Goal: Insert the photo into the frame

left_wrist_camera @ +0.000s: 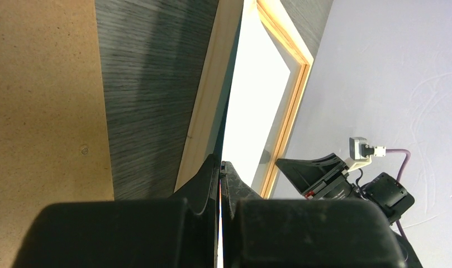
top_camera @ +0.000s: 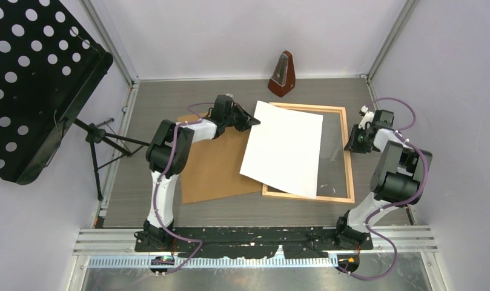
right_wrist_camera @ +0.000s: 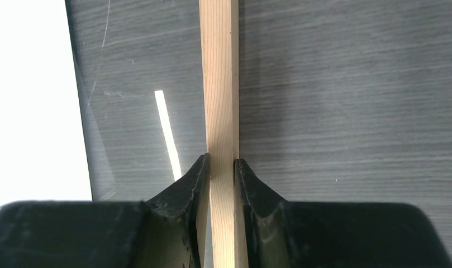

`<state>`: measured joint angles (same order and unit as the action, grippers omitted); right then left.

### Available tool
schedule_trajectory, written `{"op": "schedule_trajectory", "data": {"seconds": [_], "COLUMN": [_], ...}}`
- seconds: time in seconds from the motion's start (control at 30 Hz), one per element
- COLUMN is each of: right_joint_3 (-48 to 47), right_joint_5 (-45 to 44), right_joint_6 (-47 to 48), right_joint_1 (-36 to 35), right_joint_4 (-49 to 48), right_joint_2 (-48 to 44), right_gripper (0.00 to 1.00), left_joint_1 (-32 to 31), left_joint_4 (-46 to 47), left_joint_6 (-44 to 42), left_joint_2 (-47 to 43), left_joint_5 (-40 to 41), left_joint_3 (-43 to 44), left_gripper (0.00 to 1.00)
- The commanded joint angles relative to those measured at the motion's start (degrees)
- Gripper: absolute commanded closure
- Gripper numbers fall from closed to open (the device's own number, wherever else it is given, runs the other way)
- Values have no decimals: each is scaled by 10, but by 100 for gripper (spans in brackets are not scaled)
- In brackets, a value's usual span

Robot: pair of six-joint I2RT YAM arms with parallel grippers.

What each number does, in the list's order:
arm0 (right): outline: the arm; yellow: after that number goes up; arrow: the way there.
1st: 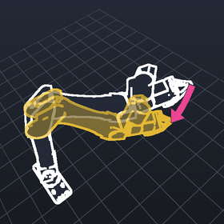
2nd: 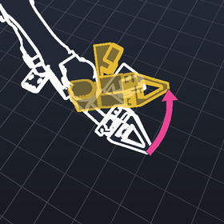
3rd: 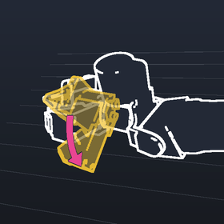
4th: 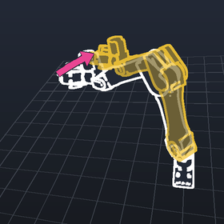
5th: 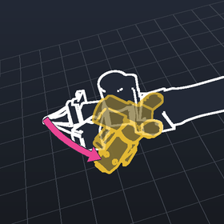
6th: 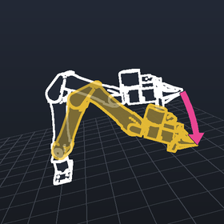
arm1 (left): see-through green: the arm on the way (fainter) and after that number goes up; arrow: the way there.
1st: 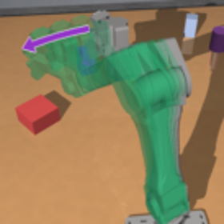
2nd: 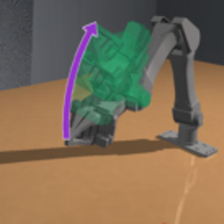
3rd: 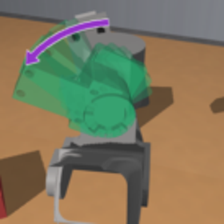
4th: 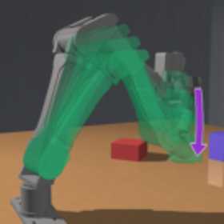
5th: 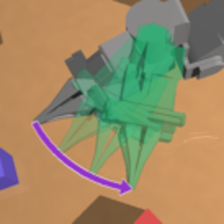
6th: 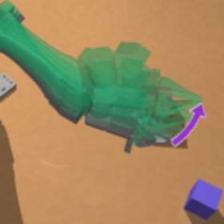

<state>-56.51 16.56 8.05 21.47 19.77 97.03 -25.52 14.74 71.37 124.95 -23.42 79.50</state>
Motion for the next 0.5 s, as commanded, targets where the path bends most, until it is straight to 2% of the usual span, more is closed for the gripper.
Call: {"op": "schedule_trajectory", "data": {"seconds": [0.0, 0.47], "right_joint_3": [16, 47], "right_joint_5": [9, 28], "right_joint_6": [-15, -22], "right_joint_1": [1, 4], "right_joint_4": [53, 82], "right_joint_2": [-33, -61], "right_gripper": [94, 94], "left_joint_1": [-9, -47], "left_joint_4": [44, 78], "left_joint_6": [-7, 6], "left_joint_2": [-23, 2], "left_joint_5": [8, -2], "left_joint_3": [15, 26], "left_gripper": [100, 100]}}
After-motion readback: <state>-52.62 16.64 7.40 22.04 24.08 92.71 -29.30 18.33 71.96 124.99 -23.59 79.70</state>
